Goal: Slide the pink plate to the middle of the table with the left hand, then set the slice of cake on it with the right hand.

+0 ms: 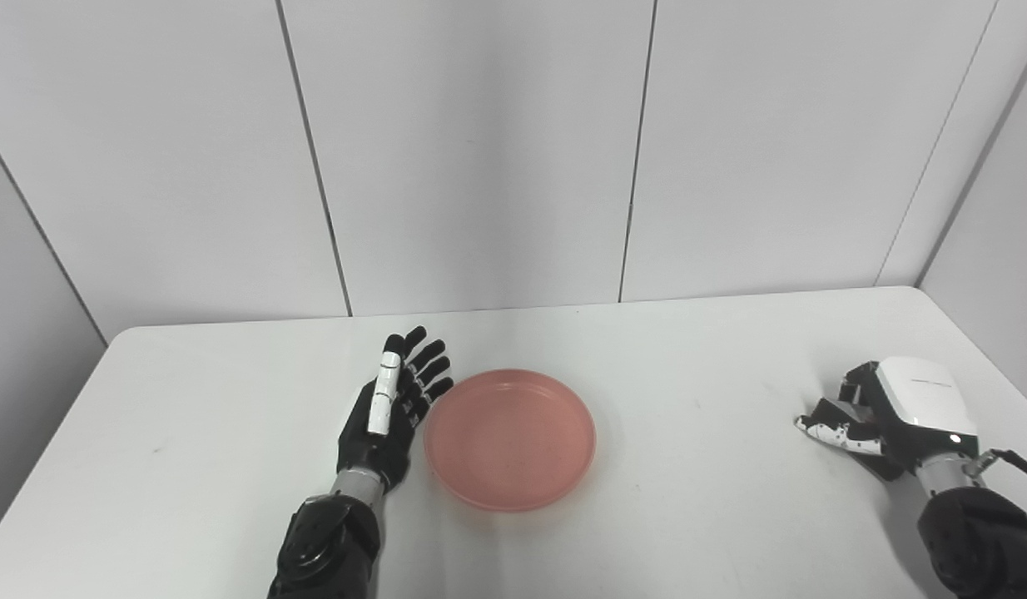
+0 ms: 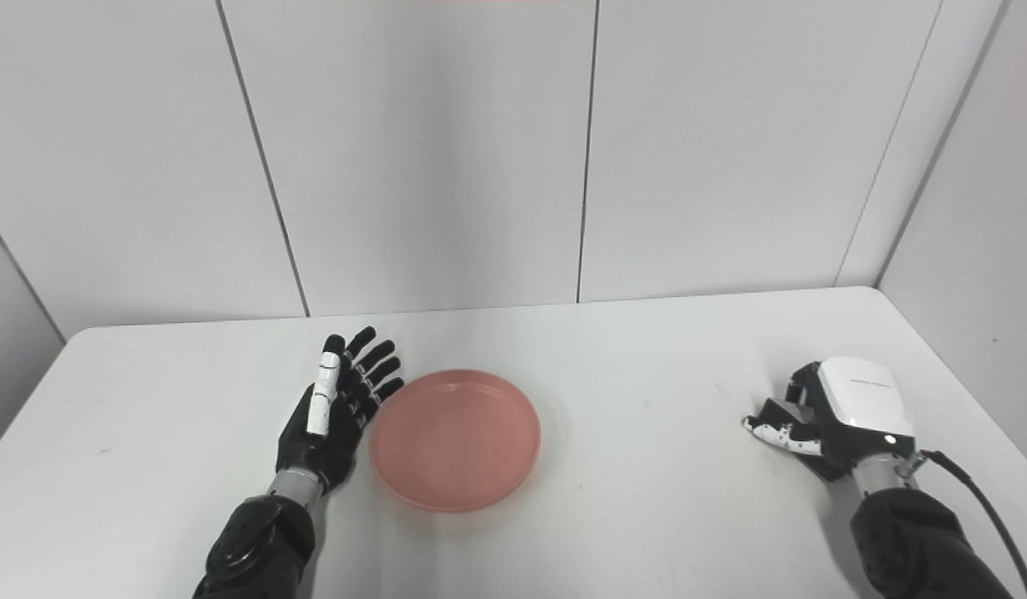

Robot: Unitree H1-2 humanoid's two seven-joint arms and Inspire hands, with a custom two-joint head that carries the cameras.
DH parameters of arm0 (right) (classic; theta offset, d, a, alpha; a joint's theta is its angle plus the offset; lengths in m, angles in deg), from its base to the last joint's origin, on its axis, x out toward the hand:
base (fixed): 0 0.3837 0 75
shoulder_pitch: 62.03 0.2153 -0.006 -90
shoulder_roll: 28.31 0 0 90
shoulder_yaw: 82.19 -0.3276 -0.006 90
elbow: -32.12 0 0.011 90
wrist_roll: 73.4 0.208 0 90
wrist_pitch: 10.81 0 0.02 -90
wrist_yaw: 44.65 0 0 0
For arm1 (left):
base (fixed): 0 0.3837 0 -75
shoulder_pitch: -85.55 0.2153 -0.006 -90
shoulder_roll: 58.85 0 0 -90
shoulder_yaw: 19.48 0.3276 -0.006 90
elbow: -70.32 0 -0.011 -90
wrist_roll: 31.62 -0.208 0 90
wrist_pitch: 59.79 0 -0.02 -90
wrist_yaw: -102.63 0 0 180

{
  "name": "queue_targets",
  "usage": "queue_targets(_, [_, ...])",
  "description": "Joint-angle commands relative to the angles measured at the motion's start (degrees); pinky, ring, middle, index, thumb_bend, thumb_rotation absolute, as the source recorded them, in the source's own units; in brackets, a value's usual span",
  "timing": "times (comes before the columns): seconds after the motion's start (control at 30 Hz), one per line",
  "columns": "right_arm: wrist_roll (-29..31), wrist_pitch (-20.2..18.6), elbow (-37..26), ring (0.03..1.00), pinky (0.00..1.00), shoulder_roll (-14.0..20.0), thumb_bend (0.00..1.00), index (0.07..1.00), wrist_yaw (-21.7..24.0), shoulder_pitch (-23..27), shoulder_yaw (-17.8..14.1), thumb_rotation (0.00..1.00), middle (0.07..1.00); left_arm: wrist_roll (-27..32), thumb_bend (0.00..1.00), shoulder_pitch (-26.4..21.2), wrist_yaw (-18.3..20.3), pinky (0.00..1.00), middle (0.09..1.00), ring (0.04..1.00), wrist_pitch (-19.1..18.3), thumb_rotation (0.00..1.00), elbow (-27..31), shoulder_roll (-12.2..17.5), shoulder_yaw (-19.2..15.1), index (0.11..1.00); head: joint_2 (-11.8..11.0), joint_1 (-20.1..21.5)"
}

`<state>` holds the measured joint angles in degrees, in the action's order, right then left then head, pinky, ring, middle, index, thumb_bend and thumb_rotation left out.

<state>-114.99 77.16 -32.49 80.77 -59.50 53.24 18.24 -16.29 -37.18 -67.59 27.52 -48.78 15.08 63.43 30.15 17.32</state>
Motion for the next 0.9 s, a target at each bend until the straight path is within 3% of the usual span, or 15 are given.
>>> queue_targets(0.0, [0.09, 0.85, -6.02, 0.125, 0.08, 1.31, 0.51, 0.221, 0.79, 1.68, -0.74, 0.47, 0.179, 0.10, 0.74, 1.14, -1.05, 0.83, 0.869, 0.878, -1.86, 0.84, -1.39, -0.56, -0.04, 0.884, 0.08, -0.17])
queue_targets(0.23, [-3.36, -0.85, -25.34, 0.136, 0.09, -0.36, 0.51, 0.241, 8.03, 2.78, -0.19, 0.49, 0.198, -0.36, 0.74, 0.91, -1.31, 0.83, 0.868, 0.875, -1.32, 0.84, -2.04, -0.80, 0.20, 0.880, -0.13, -1.05])
queue_targets(0.4, [-6.40, 0.24, -31.16, 0.138, 0.09, -3.10, 0.53, 0.255, 10.67, 5.92, 0.75, 0.45, 0.204, -0.59, 0.75, 0.60, -1.75, 0.80, 0.857, 0.860, -0.85, 0.82, -3.02, -1.06, 0.21, 0.879, -0.65, -2.28])
queue_targets(0.6, [-6.61, 2.44, -31.47, 0.137, 0.09, -5.96, 0.52, 0.241, 12.48, 9.56, 1.88, 0.50, 0.197, -0.91, 0.75, 0.47, -2.19, 0.82, 0.863, 0.868, -0.36, 0.81, -3.21, -1.83, 0.44, 0.874, -0.71, -4.37])
queue_targets(0.77, [-6.28, 5.19, -26.76, 0.147, 0.10, -8.18, 0.53, 0.258, 12.39, 12.28, 3.42, 0.43, 0.211, -1.64, 0.75, 0.37, -3.09, 0.81, 0.856, 0.864, 0.05, 0.81, -3.65, -2.84, 1.01, 0.868, -0.62, -8.73])
queue_targets(0.87, [-6.22, 7.03, -23.53, 0.148, 0.10, -10.31, 0.52, 0.258, 11.63, 14.11, 5.13, 0.45, 0.214, -1.91, 0.74, 0.31, -3.29, 0.83, 0.863, 0.872, 0.13, 0.81, -3.95, -3.24, 1.27, 0.871, -0.70, -10.15])
